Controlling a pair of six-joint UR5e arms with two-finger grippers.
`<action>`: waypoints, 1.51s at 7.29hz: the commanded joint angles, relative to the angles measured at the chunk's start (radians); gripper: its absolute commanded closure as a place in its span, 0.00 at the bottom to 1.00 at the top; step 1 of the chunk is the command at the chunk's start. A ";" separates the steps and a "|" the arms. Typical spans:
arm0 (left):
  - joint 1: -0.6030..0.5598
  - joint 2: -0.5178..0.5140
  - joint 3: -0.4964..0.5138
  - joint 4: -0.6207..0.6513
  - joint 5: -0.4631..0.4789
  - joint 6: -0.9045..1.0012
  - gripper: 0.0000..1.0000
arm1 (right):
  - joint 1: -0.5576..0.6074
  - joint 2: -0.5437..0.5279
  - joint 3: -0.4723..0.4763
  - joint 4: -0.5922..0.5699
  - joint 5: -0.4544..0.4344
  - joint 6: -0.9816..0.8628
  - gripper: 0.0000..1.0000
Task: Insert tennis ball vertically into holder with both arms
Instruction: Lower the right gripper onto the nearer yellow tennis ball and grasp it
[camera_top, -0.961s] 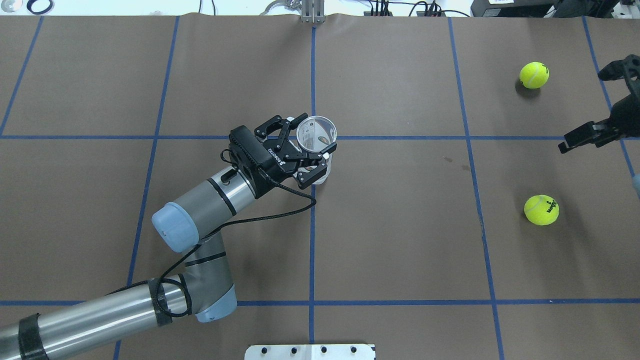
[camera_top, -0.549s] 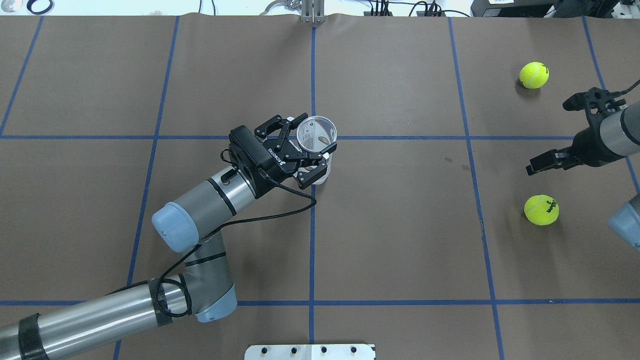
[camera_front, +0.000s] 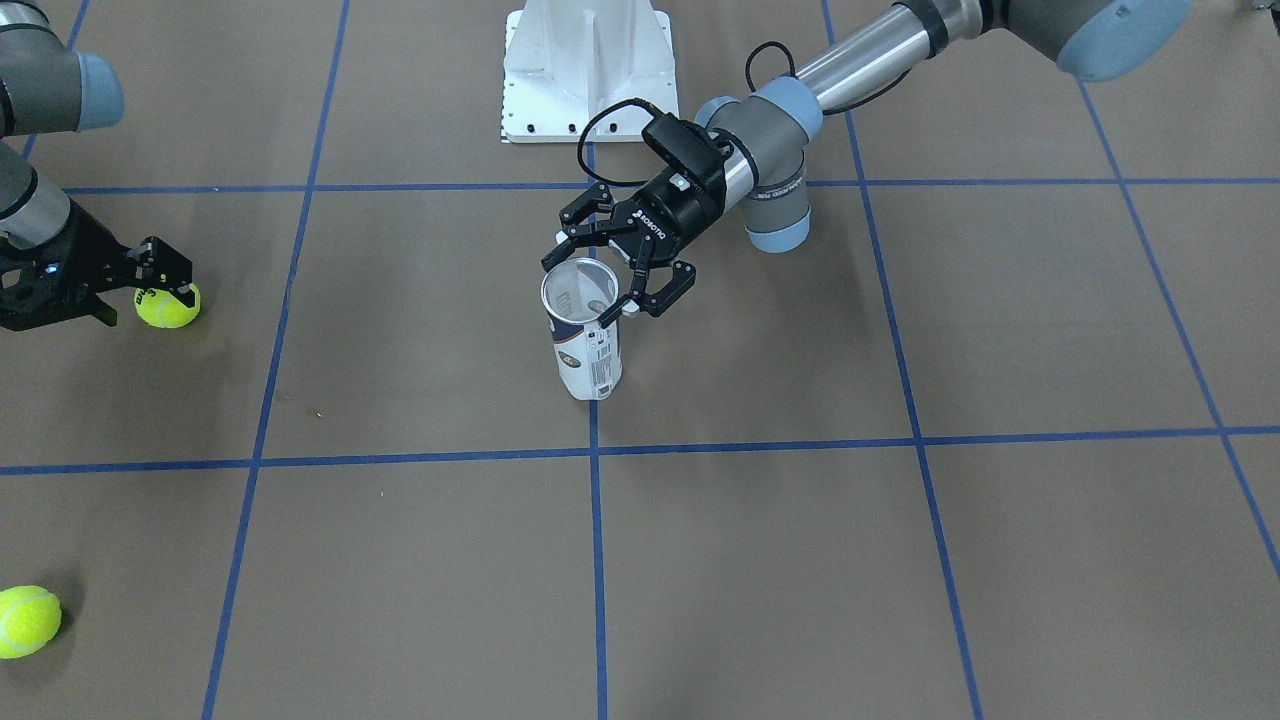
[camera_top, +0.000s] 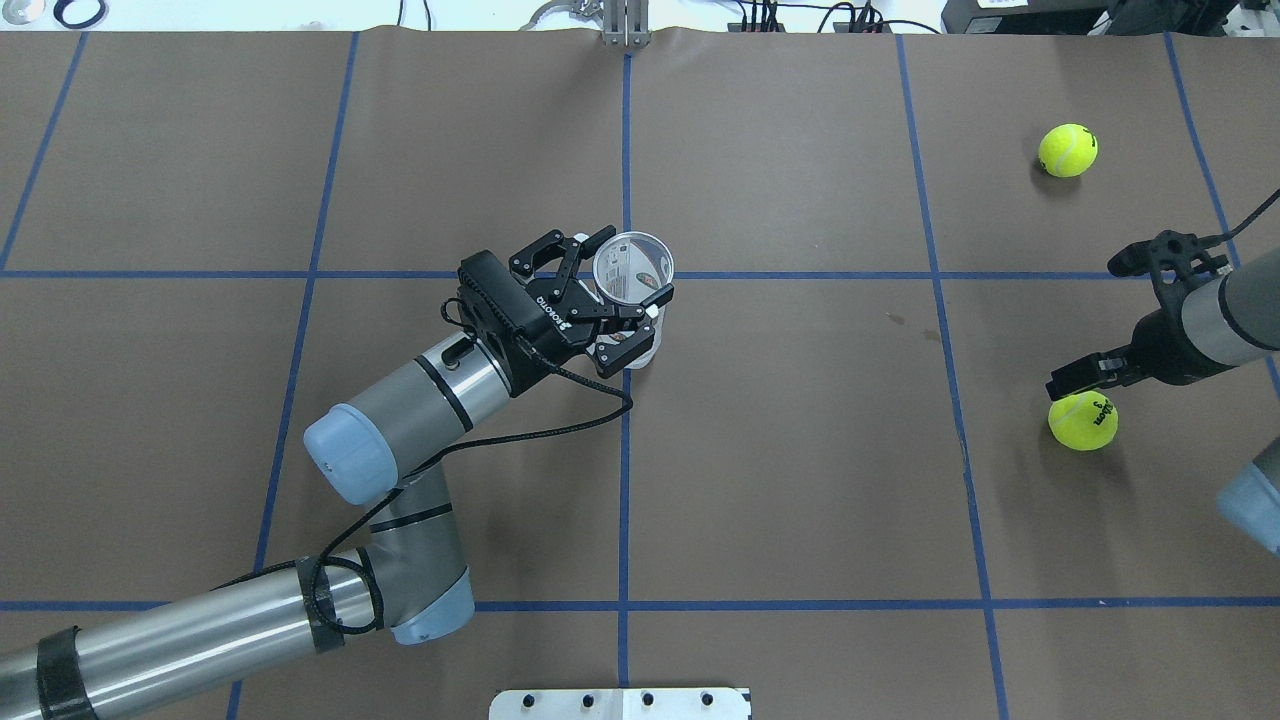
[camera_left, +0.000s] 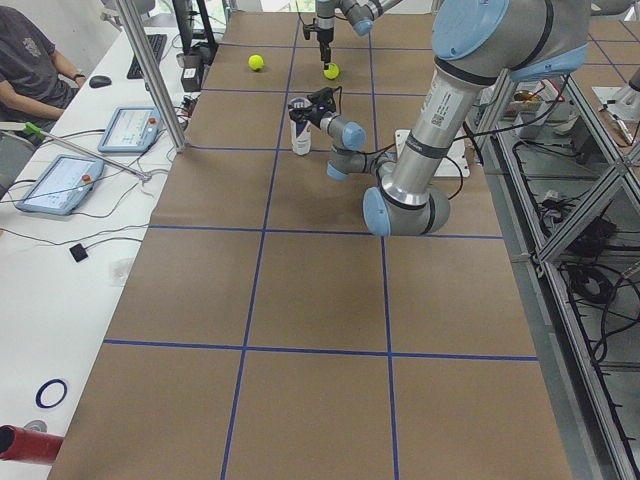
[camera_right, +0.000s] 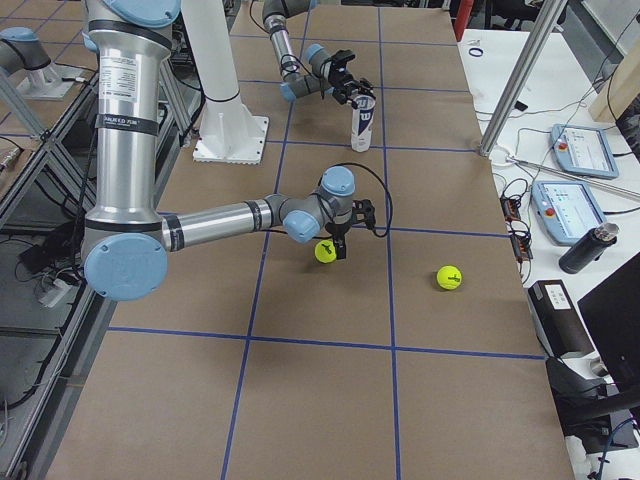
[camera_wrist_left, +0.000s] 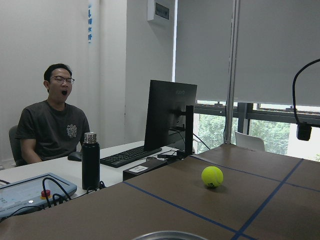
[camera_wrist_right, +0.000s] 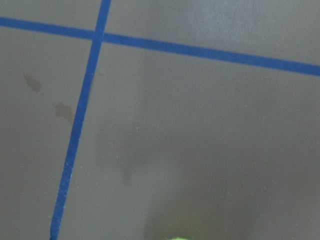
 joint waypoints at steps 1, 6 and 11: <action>0.000 0.000 0.000 0.000 0.000 0.001 0.11 | -0.029 -0.004 -0.010 -0.004 -0.025 0.000 0.02; 0.000 0.000 0.000 0.000 0.000 -0.001 0.11 | -0.058 -0.021 -0.012 -0.007 -0.037 -0.007 0.29; -0.002 0.002 0.000 0.000 0.000 -0.002 0.11 | 0.016 0.113 0.019 -0.137 0.012 -0.009 1.00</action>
